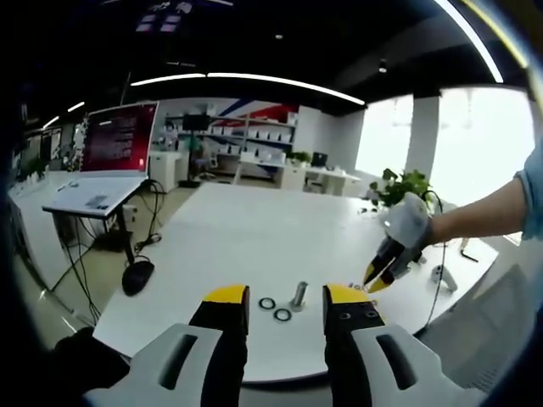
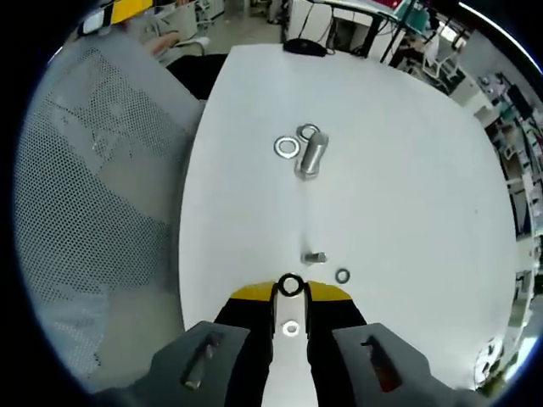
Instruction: Place the washer onto the threaded stud by aligning its center hole with the stud, sliding it down to the base, and recovering from edge contact or off-axis alignment until the washer reaches the visible bottom stop.
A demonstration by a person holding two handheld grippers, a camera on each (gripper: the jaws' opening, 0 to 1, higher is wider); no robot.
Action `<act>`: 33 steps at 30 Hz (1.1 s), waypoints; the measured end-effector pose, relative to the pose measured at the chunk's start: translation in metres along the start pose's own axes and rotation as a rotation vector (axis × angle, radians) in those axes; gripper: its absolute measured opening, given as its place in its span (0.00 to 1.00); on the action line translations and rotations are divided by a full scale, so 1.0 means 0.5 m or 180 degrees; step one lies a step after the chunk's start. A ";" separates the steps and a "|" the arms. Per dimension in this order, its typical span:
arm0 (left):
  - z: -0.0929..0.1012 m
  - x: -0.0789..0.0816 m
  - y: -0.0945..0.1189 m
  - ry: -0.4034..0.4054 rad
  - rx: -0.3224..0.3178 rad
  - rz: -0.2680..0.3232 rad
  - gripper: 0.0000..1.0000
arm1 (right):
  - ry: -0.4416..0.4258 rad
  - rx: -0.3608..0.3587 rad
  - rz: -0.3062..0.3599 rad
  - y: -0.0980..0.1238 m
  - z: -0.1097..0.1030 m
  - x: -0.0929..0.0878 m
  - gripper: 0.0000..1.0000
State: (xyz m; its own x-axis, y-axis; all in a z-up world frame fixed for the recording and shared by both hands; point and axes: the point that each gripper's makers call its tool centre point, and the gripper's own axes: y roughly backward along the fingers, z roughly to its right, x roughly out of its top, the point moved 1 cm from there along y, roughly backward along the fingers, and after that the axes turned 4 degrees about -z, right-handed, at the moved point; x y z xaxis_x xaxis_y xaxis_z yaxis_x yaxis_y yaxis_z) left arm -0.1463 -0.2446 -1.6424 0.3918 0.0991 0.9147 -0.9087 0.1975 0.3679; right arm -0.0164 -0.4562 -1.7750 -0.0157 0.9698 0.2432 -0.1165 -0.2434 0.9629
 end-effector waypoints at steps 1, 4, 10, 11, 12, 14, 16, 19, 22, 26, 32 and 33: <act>0.000 0.000 0.000 0.0000 0.0000 -0.0001 0.32 | -0.0012 -0.0022 0.0014 0.001 0.004 0.002 0.14; 0.000 0.000 0.000 0.0000 0.0000 0.0001 0.32 | -0.0053 -0.0091 0.0071 0.004 0.014 0.009 0.14; -0.001 -0.001 -0.001 -0.0002 0.0002 -0.0006 0.32 | -0.0078 -0.0181 0.0132 0.004 0.030 0.019 0.13; -0.001 -0.001 0.000 -0.0002 0.0003 -0.0006 0.32 | -0.0078 -0.0186 0.0141 0.003 0.032 0.022 0.13; -0.001 -0.001 0.000 -0.0002 0.0004 -0.0006 0.32 | -0.0081 -0.0192 0.0147 0.002 0.033 0.024 0.13; -0.001 -0.001 -0.001 -0.0002 0.0006 -0.0008 0.32 | -0.0081 -0.0212 0.0145 -0.002 0.037 0.027 0.13; -0.001 -0.001 0.000 -0.0003 0.0008 -0.0010 0.32 | -0.0074 -0.0229 0.0142 -0.006 0.040 0.029 0.13; -0.001 -0.002 0.000 -0.0007 0.0010 -0.0018 0.32 | -0.0091 -0.0218 0.0147 -0.009 0.042 0.034 0.13; -0.001 -0.002 0.000 -0.0005 0.0012 -0.0017 0.32 | -0.0069 -0.0215 0.0120 -0.014 0.043 0.035 0.13; -0.001 -0.002 0.000 -0.0003 0.0013 -0.0014 0.32 | -0.0081 -0.0185 0.0095 -0.020 0.045 0.033 0.13; -0.002 -0.001 0.000 0.0000 0.0015 -0.0011 0.32 | -0.0095 -0.0140 0.0052 -0.029 0.046 0.031 0.13; -0.002 -0.001 -0.001 0.0000 0.0015 -0.0011 0.32 | -0.0092 -0.0140 0.0045 -0.031 0.046 0.030 0.13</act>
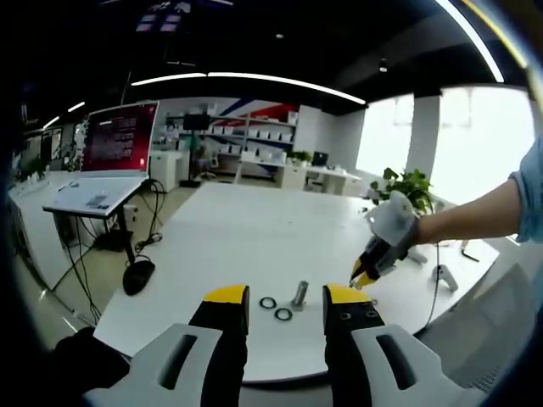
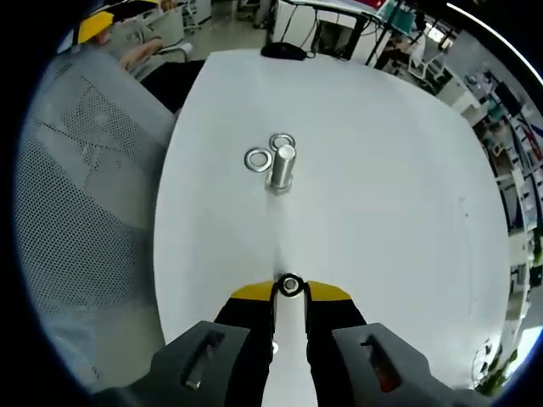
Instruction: Place the washer onto the threaded stud by aligning its center hole with the stud, sliding it down to the base, and recovering from edge contact or off-axis alignment until the washer reaches the visible bottom stop.
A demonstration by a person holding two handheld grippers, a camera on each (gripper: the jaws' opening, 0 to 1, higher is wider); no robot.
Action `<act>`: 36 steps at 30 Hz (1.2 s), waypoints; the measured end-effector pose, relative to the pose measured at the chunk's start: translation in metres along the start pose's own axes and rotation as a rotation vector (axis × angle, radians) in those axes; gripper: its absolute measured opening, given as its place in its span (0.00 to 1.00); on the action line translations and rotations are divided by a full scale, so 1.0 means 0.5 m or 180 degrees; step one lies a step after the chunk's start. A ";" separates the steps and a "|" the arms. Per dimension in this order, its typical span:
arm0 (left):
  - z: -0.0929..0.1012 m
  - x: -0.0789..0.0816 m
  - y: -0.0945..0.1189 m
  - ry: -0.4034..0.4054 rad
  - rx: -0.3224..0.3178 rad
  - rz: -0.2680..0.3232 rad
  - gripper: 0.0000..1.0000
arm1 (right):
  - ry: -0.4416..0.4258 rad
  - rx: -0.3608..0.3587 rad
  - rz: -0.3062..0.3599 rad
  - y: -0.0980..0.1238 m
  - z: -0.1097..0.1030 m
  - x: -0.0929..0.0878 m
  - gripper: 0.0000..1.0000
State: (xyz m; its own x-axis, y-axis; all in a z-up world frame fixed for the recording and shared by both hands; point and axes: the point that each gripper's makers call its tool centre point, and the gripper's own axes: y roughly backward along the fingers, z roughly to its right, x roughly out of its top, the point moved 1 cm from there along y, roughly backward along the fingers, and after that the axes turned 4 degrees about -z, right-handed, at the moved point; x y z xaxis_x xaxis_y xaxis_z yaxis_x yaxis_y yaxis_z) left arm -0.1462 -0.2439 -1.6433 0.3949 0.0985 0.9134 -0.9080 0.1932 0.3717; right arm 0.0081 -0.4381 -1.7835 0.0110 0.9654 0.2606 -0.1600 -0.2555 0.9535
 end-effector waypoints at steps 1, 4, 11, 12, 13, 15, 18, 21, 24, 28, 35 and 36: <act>0.000 0.000 0.000 0.0000 0.0000 0.0001 0.32 | 0.0006 0.0004 -0.0010 -0.002 0.000 -0.001 0.13; 0.000 0.000 0.000 0.0002 0.0001 0.0003 0.32 | 0.0006 0.0028 -0.0040 -0.006 -0.002 -0.003 0.13; 0.000 0.000 0.000 0.0001 0.0002 -0.0001 0.32 | 0.0015 0.0053 -0.0102 -0.028 -0.001 -0.009 0.13; 0.000 0.000 0.000 0.0000 0.0002 -0.0002 0.32 | 0.0016 0.0062 -0.0103 -0.031 -0.002 -0.008 0.13; 0.000 0.000 0.000 0.0000 0.0002 -0.0003 0.32 | 0.0012 0.0065 -0.0106 -0.034 -0.002 -0.008 0.13; 0.000 0.000 0.000 -0.0002 0.0002 -0.0006 0.32 | 0.0019 0.0088 -0.0116 -0.045 -0.003 -0.008 0.13; 0.000 -0.001 0.000 -0.0003 0.0004 -0.0011 0.32 | 0.0015 0.0105 -0.0133 -0.051 -0.005 -0.007 0.13; -0.001 -0.001 0.000 -0.0002 0.0006 -0.0011 0.32 | 0.0025 0.0125 -0.0152 -0.062 -0.008 -0.007 0.13; 0.000 0.000 -0.001 0.0000 0.0008 -0.0009 0.32 | 0.0019 0.0145 -0.0182 -0.072 -0.009 -0.012 0.13; -0.001 -0.001 -0.001 -0.0001 0.0011 -0.0013 0.32 | 0.0011 0.0167 -0.0207 -0.084 -0.010 -0.017 0.13; -0.001 -0.002 -0.001 -0.0001 0.0016 -0.0017 0.32 | 0.0005 0.0202 -0.0244 -0.094 -0.018 -0.022 0.13; -0.001 -0.002 -0.001 -0.0001 0.0016 -0.0017 0.32 | 0.0010 0.0199 -0.0246 -0.095 -0.019 -0.022 0.13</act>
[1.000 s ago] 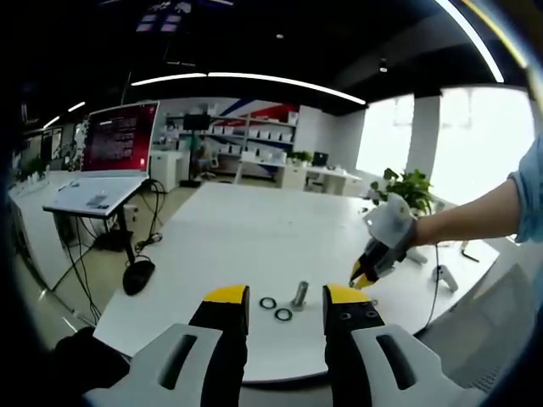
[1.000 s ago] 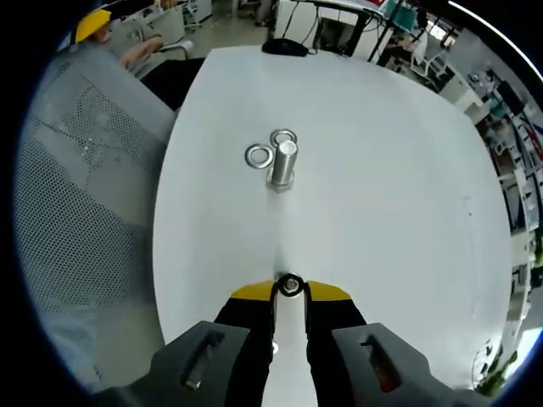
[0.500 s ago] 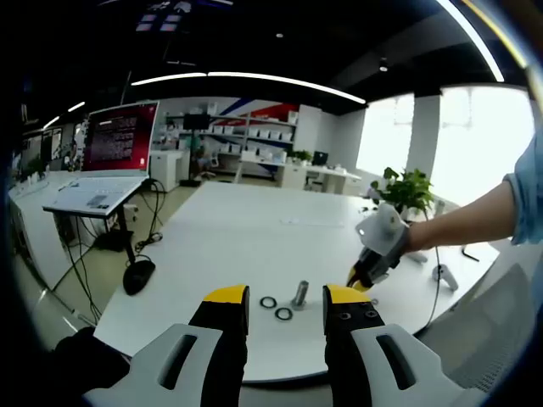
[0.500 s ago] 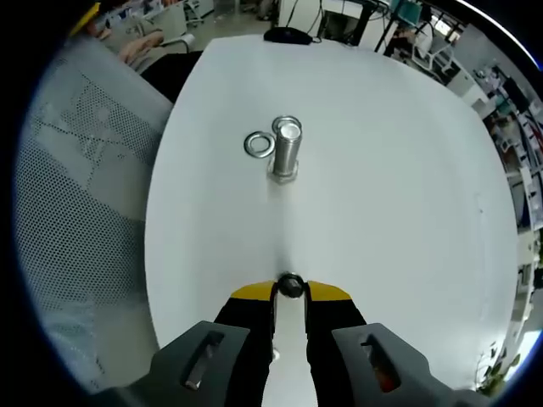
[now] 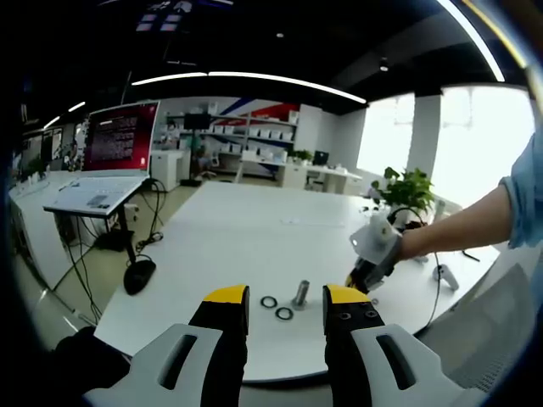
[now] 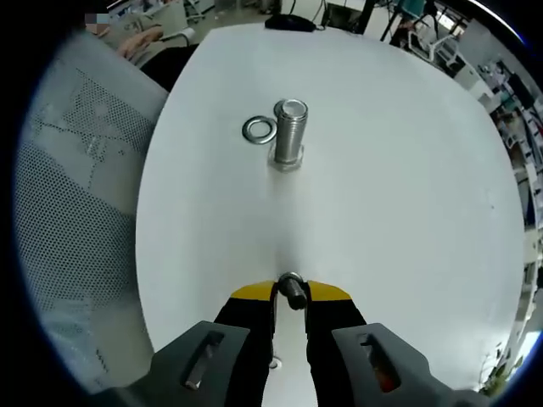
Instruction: Place the washer onto the threaded stud by aligning its center hole with the stud, sliding it down to the base, and recovering from edge contact or off-axis alignment until the washer reaches the visible bottom stop.
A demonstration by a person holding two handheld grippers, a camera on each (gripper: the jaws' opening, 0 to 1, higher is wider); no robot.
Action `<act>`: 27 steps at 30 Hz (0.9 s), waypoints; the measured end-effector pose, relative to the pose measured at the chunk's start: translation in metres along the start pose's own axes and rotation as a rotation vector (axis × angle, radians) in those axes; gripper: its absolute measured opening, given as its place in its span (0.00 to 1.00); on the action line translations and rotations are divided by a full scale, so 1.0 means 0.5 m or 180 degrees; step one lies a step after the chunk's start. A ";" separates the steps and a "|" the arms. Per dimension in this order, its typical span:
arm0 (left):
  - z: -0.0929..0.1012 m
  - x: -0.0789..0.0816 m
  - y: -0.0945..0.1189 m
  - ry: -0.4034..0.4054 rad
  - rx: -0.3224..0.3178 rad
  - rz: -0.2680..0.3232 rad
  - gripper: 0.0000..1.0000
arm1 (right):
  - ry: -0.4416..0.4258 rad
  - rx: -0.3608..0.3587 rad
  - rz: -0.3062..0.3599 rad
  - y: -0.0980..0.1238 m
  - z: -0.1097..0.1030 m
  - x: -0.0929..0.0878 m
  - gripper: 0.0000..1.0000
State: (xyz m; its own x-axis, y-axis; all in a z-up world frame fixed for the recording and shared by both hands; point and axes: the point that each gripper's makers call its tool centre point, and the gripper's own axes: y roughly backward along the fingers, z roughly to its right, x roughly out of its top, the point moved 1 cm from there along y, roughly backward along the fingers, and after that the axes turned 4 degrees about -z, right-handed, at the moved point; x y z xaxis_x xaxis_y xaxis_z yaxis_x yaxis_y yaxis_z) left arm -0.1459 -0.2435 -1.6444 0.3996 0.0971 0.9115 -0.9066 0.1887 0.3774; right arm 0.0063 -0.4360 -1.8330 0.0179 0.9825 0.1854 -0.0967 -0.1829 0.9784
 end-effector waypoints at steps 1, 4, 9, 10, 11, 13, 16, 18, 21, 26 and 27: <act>0.000 0.000 0.000 0.0000 0.0000 0.0000 0.32 | 0.0004 0.0001 -0.0003 0.000 -0.001 0.000 0.13; 0.000 0.000 0.000 -0.0003 0.0000 -0.0004 0.32 | 0.0000 0.0000 -0.0013 -0.001 -0.001 -0.001 0.13; 0.000 -0.001 0.000 -0.0004 0.0000 -0.0004 0.33 | -0.0016 0.0060 0.0010 -0.007 -0.005 -0.002 0.14; 0.000 -0.001 0.000 -0.0004 0.0001 -0.0004 0.33 | -0.0035 0.0055 0.0019 -0.007 -0.002 -0.005 0.17; 0.000 -0.001 0.000 -0.0004 0.0001 -0.0005 0.33 | -0.0082 0.0016 0.0021 -0.007 0.002 -0.006 0.24; 0.000 -0.001 0.000 -0.0004 0.0000 -0.0004 0.33 | -0.0135 -0.0007 0.0005 -0.003 0.006 -0.016 0.31; 0.000 0.000 0.000 -0.0001 -0.0002 -0.0002 0.32 | -0.0181 -0.0041 0.0027 0.007 0.012 -0.033 0.30; 0.001 0.000 0.000 0.0001 -0.0002 0.0001 0.32 | -0.0211 -0.0056 0.0032 0.012 0.016 -0.044 0.30; 0.001 0.001 0.000 0.0005 -0.0003 0.0007 0.32 | -0.0292 -0.0080 0.0044 0.024 0.020 -0.063 0.29; 0.001 0.002 0.000 0.0010 -0.0003 0.0015 0.32 | -0.0363 -0.0092 0.0035 0.031 0.021 -0.089 0.29; 0.001 0.002 0.000 0.0009 -0.0004 0.0014 0.32 | -0.0376 -0.0094 0.0032 0.032 0.021 -0.094 0.29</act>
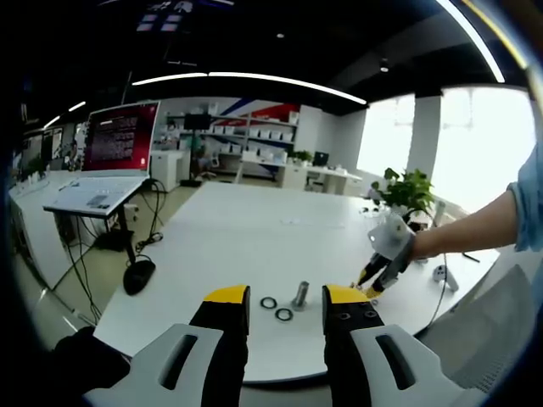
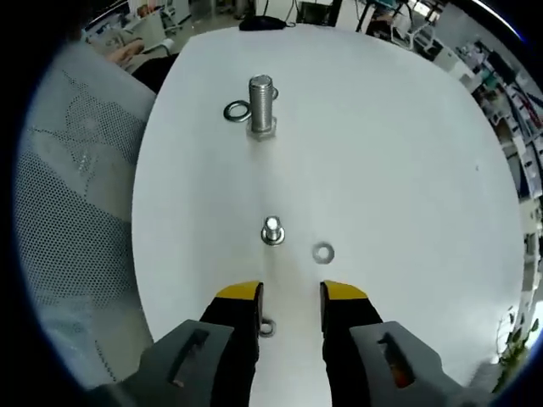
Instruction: Place the washer onto the threaded stud by aligning its center hole with the stud, sliding it down to the base, and recovering from edge contact or off-axis alignment until the washer reaches the visible bottom stop.
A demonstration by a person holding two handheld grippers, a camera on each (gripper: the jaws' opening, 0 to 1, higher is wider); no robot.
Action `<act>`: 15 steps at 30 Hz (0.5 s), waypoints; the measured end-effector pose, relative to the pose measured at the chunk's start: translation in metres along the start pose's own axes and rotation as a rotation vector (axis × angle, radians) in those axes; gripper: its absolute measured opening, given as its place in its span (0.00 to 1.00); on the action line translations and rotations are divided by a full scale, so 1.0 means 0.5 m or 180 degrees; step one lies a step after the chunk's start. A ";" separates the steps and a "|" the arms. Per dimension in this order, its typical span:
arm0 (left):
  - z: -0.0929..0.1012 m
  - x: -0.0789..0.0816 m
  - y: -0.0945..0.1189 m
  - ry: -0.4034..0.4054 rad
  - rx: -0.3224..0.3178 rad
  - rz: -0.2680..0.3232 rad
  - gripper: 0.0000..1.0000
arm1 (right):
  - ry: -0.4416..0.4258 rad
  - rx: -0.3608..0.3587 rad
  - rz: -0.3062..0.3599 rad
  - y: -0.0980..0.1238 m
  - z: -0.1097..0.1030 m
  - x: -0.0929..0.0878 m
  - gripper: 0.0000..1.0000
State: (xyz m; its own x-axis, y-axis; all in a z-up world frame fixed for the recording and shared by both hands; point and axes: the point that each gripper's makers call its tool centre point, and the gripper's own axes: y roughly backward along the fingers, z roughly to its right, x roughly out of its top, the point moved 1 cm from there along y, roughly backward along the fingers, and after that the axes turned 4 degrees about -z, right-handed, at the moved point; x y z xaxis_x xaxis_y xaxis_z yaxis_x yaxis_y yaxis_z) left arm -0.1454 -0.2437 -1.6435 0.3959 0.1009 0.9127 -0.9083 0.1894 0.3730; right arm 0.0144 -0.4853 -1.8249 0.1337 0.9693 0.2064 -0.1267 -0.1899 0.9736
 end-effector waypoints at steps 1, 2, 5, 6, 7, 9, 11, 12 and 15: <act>0.000 0.000 0.000 0.0000 0.0000 0.0000 0.32 | -0.0016 -0.0001 -0.0002 0.003 -0.001 -0.005 0.29; 0.000 0.000 0.000 0.0001 0.0000 0.0001 0.31 | -0.0026 0.0001 0.0000 0.004 -0.001 -0.008 0.29; 0.000 0.001 0.000 0.0005 0.0002 0.0005 0.31 | -0.0052 0.0004 0.0006 0.007 0.001 -0.016 0.29; 0.000 0.001 0.000 0.0007 0.0003 0.0007 0.31 | -0.0064 0.0004 0.0009 0.008 0.002 -0.019 0.29; -0.001 0.001 0.000 0.0008 0.0004 0.0008 0.31 | -0.0081 0.0006 0.0015 0.009 0.003 -0.021 0.29; -0.001 0.002 0.000 0.0010 0.0005 0.0011 0.31 | -0.0102 0.0007 0.0026 0.010 0.004 -0.025 0.29; -0.001 0.002 0.000 0.0012 0.0005 0.0013 0.31 | -0.0120 0.0010 0.0036 0.012 0.004 -0.028 0.28; -0.001 0.002 0.000 0.0013 0.0005 0.0013 0.31 | -0.0125 0.0018 0.0040 0.013 0.003 -0.029 0.28; -0.001 0.002 0.000 0.0014 0.0006 0.0013 0.31 | -0.0155 0.0039 0.0057 0.016 0.000 -0.035 0.28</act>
State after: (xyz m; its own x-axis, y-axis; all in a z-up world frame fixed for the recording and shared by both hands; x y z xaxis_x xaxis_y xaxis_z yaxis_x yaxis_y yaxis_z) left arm -0.1447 -0.2430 -1.6426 0.3928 0.1061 0.9135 -0.9101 0.1873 0.3696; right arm 0.0113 -0.5037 -1.8208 0.1791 0.9570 0.2281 -0.1174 -0.2094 0.9708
